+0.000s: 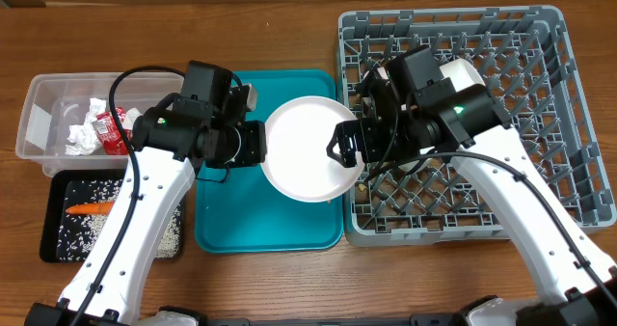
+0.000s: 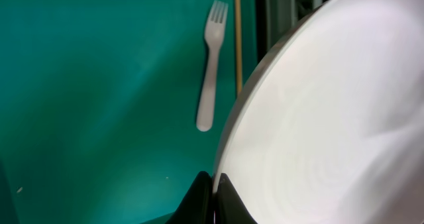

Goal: Sort waste into correct bins and load items into the dishwasher
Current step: 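Grasp the raised white plate with the right gripper from the left, then release the left gripper and carry the plate over the rack with right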

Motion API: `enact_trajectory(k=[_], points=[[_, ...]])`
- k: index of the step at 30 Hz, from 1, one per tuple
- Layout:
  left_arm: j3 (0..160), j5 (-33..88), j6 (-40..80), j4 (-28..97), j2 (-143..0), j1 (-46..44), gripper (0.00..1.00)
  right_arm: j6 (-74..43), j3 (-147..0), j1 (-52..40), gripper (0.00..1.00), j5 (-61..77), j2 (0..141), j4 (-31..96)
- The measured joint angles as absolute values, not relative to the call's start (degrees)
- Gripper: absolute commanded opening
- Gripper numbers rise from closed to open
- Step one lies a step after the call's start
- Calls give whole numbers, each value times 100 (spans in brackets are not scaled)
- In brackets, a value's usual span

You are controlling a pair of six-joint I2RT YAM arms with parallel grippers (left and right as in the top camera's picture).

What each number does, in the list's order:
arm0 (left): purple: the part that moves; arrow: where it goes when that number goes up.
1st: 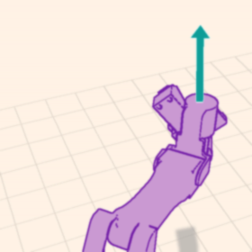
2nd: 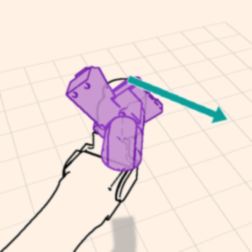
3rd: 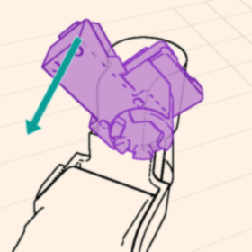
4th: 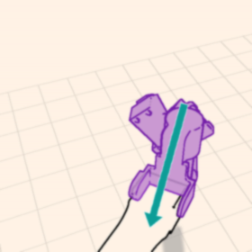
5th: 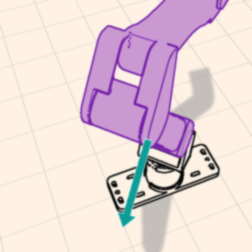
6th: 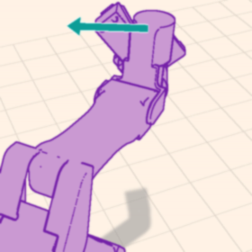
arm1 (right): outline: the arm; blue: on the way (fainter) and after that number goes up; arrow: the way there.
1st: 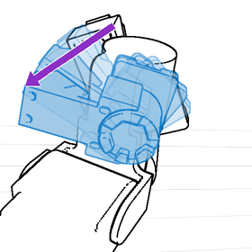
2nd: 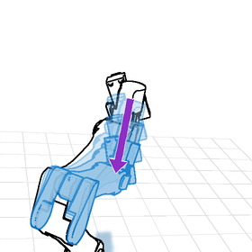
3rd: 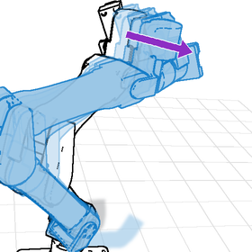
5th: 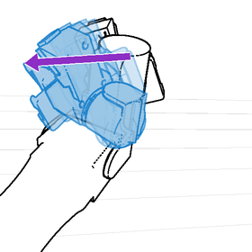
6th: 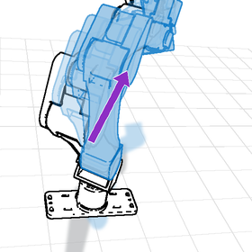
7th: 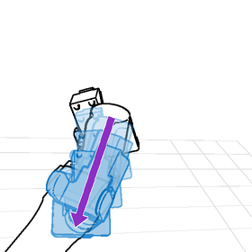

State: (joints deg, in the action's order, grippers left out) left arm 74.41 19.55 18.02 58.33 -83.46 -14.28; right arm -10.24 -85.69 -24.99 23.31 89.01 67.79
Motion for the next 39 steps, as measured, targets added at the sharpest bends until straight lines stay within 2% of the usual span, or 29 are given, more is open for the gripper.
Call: enact_trajectory(k=[3, 5, 12, 15, 19, 25, 28, 29, 31, 33, 39], points=[[7441, 2261, 1643, 5833, -8346, -1428, 4, -1024, -8569, -2502, 96, 2329, 8965, 6748], [7441, 2416, 1584, 5833, -8346, -1428, 4, -1024, -8569, -2499, 90, 2316, 8965, 6744], [7441, 2635, 1483, 5833, -8346, -1428, 4, -985, -8569, -2502, 59, 2307, 8965, 6746], [7441, 2657, 1476, 5835, -8346, -1428, 4, -1002, -8569, -2497, 56, 2283, 8965, 6755], [7441, 2648, 1476, 5843, -8346, -1428, 4, -1002, -8569, -2488, 33, 2220, 8965, 6748], [7439, 2480, 1450, 5878, -8348, -1422, 4, -1002, -8569, -2458, 18, 2316, 8962, 6731], [7435, 2366, 1437, 5881, -8348, -1413, 4, -993, -8569, -2451, 4, 2449, 8954, 6716], [7432, 2338, 1435, 5883, -8348, -1411, 4, -982, -8571, -2449, 4, 2499, 8941, 6709], [7424, 2298, 1435, 5889, -8350, -1396, 12, -972, -8571, -2449, 4, 2523, 8914, 6713], [7424, 2294, 1426, 5881, -8350, -1389, 31, -961, -8571, -2449, 4, 2543, 8908, 6709], [7426, 2598, 1437, 5843, -8346, -1428, 55, -963, -8567, -2480, 4, 2292, 8954, 6735]])
